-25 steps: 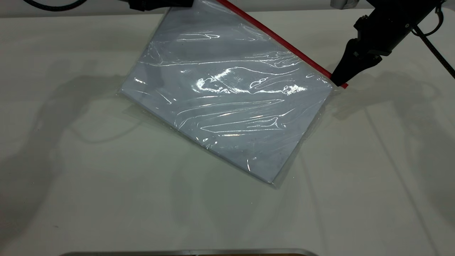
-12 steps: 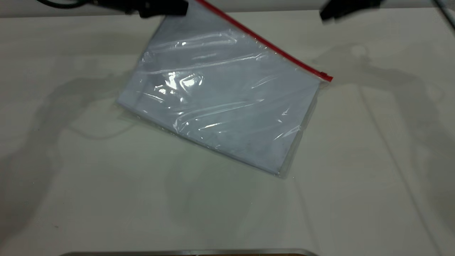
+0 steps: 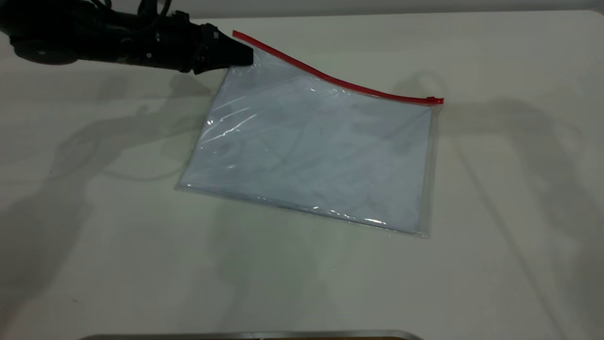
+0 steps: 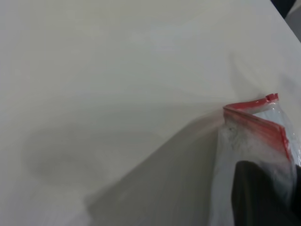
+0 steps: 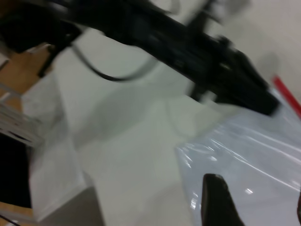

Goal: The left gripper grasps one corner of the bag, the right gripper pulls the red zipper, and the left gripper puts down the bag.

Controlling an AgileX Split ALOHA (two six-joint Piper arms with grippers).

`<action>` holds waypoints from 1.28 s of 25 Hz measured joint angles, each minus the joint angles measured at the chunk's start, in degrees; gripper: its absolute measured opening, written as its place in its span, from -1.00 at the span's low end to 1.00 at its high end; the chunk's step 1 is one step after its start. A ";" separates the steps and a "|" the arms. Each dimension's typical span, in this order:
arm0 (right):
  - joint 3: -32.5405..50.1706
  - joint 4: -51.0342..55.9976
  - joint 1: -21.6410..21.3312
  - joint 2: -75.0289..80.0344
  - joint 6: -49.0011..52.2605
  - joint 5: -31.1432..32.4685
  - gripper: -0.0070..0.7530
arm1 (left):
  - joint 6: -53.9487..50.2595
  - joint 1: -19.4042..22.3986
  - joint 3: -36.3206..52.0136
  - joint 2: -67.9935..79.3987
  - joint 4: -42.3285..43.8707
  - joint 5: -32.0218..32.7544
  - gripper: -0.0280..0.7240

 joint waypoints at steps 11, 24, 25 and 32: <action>0.11 -12.24 0.27 -25.32 19.99 2.64 0.18 | -7.22 1.87 0.32 -6.63 0.13 12.09 0.23; 18.40 -43.00 0.31 -59.17 54.74 3.44 0.19 | -27.29 5.32 0.37 -42.71 22.80 19.95 0.24; 22.05 -44.28 0.31 -62.30 56.10 3.44 0.19 | -30.93 5.32 0.37 -46.02 27.85 20.53 0.24; 45.59 -57.01 0.31 -81.56 65.89 3.44 0.14 | -55.10 2.79 1.56 -65.04 55.52 21.70 0.24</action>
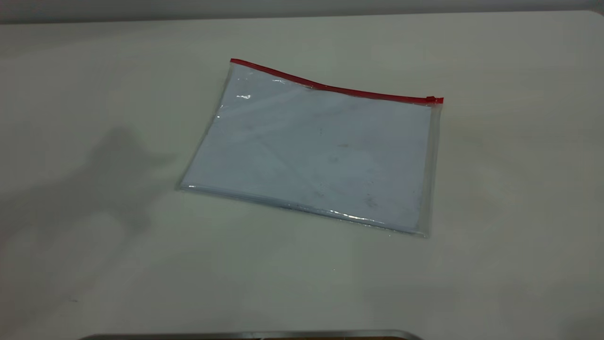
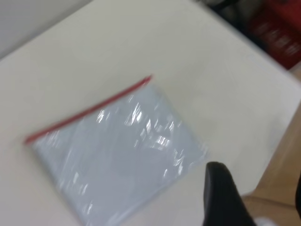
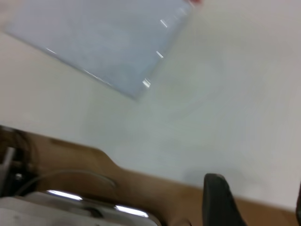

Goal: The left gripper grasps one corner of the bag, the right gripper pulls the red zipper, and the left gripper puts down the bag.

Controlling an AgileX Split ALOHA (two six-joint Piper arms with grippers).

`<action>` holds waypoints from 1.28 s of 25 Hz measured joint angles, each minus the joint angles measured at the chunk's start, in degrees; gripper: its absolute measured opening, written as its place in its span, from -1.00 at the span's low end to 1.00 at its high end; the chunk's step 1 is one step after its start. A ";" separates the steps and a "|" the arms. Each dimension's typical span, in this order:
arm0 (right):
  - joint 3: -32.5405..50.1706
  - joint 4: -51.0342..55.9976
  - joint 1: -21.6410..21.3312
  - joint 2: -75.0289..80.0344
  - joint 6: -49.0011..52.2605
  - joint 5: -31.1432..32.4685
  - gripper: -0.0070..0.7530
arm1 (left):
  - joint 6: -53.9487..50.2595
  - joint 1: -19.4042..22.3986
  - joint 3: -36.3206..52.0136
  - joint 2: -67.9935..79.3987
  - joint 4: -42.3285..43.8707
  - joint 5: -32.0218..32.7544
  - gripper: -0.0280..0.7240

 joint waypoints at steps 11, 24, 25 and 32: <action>20.66 -5.18 0.00 -15.42 1.58 -6.16 0.14 | -25.47 -3.17 22.18 -22.19 22.67 -0.33 0.14; 20.74 -5.25 0.00 -15.59 2.18 -6.96 0.14 | -38.51 -3.17 53.03 -53.05 37.65 -2.47 0.14; 20.74 -5.25 0.00 -15.59 2.18 -7.01 0.14 | -38.59 -3.17 54.09 -55.79 37.91 -2.14 0.14; 20.74 -5.18 0.00 -15.59 2.25 -7.01 0.14 | -38.59 -3.17 58.64 -70.71 38.05 -1.79 0.14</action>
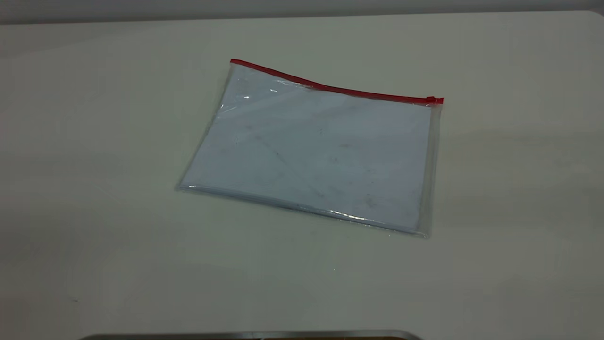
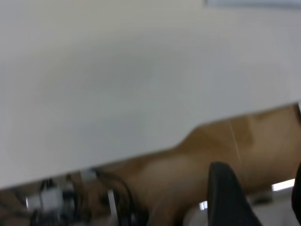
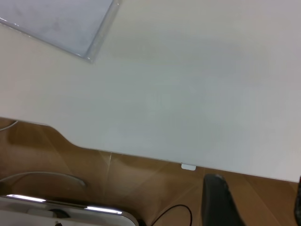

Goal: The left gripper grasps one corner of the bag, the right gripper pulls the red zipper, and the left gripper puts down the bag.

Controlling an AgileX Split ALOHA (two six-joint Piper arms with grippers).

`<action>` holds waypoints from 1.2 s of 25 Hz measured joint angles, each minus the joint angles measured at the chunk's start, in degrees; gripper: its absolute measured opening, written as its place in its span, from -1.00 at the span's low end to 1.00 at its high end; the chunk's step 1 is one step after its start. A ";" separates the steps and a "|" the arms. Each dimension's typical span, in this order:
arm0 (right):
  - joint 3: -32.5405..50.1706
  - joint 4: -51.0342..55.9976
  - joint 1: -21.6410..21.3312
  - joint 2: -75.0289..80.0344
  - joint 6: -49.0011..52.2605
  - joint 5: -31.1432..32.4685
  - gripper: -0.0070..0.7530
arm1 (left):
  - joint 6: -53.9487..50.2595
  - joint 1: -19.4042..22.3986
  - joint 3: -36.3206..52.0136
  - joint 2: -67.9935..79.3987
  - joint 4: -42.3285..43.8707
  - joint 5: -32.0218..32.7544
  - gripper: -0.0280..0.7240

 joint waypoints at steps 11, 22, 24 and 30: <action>0.00 0.23 -1.84 -4.61 0.00 0.00 0.14 | 0.01 0.00 -0.03 -13.87 0.05 0.16 0.14; 0.00 0.86 -5.90 -23.46 0.00 0.79 0.14 | 0.01 1.35 -0.03 -13.96 0.05 0.20 0.14; 0.00 0.86 -5.90 -23.46 0.00 0.79 0.14 | 0.01 3.00 -0.03 -13.96 0.05 0.20 0.14; 0.00 1.02 -5.90 -23.46 0.00 0.79 0.13 | 0.01 4.44 -0.03 -13.96 0.05 0.20 0.14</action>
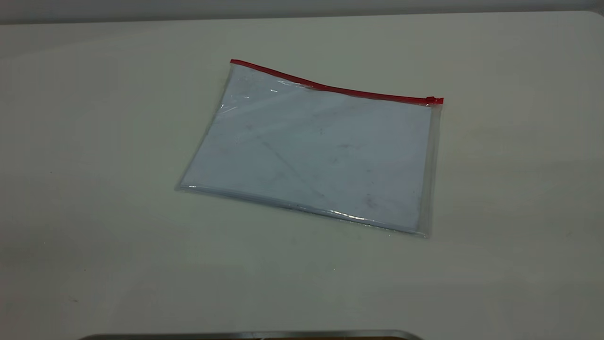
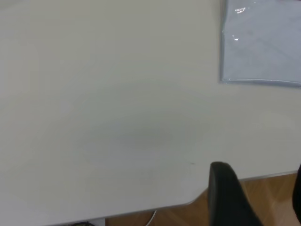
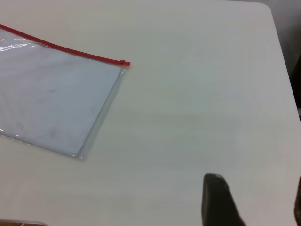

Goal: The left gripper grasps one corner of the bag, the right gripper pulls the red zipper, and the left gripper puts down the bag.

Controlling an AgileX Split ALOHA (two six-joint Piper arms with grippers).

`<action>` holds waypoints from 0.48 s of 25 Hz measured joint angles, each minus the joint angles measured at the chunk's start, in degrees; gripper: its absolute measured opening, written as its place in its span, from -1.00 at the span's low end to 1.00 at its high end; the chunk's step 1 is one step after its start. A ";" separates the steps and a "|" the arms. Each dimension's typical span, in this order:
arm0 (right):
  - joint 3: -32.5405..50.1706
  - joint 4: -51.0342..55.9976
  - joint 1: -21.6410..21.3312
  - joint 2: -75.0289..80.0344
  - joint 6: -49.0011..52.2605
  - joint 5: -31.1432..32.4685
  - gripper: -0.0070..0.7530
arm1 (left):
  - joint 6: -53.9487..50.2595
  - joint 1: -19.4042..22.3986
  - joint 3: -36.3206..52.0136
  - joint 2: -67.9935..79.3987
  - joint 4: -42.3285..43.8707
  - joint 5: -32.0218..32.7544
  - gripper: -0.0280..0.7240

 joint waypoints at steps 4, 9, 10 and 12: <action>0.00 0.00 0.00 0.00 0.00 0.00 0.11 | 0.00 0.00 0.00 0.00 0.00 0.00 0.14; 0.00 0.02 0.00 0.00 0.00 0.00 0.11 | 0.00 0.00 0.00 -0.04 0.00 0.00 0.14; 0.00 0.02 0.00 0.00 0.00 0.00 0.11 | -0.05 0.00 0.00 -0.04 0.00 0.00 0.14; 0.00 0.02 0.00 0.00 0.00 0.00 0.11 | -0.19 0.00 0.00 -0.04 0.00 0.00 0.14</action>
